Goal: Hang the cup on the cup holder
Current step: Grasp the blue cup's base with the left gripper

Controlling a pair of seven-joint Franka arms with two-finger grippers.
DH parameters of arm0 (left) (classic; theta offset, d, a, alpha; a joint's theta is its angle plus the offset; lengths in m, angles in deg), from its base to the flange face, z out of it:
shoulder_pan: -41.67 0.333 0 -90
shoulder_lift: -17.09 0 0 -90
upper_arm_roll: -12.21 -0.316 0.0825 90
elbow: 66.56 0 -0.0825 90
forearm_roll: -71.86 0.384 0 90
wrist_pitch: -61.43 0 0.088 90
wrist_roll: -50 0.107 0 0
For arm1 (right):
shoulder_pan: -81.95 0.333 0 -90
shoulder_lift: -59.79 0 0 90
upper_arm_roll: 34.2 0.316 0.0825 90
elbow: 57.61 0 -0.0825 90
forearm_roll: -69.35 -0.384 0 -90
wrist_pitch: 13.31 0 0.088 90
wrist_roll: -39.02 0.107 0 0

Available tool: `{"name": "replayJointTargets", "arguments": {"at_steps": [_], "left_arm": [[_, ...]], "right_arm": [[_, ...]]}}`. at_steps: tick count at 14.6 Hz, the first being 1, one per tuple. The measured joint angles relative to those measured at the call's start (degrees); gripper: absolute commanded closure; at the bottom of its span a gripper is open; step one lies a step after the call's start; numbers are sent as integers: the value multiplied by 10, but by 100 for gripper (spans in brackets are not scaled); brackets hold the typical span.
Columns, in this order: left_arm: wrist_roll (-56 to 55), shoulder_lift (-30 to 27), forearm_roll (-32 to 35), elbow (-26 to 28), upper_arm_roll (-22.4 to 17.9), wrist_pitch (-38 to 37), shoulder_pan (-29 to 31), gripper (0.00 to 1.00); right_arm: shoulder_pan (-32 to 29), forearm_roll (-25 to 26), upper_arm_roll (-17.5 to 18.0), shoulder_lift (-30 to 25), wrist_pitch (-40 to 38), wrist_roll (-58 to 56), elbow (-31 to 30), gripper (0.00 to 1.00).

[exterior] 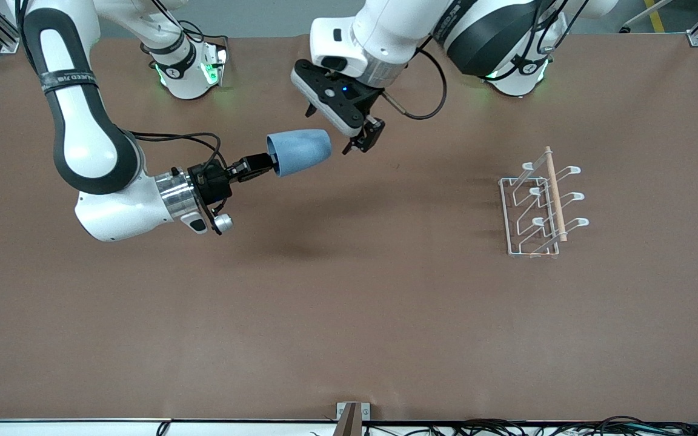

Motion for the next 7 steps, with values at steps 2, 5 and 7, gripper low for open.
{"name": "replayJointTargets", "arguments": {"at_steps": [2,5,7], "left_arm": [[0,18,0,-7,-1,16,-11,0],[0,36,0,-12,-1,22,-24,0],[0,41,0,-13,-3,23,-30,1]], "right_arm": [[1,-1,0,0,-7,0,0,100],[3,-2,0,1,-8,-1,0,100],[5,-2,0,2,-11,-3,0,100]]}}
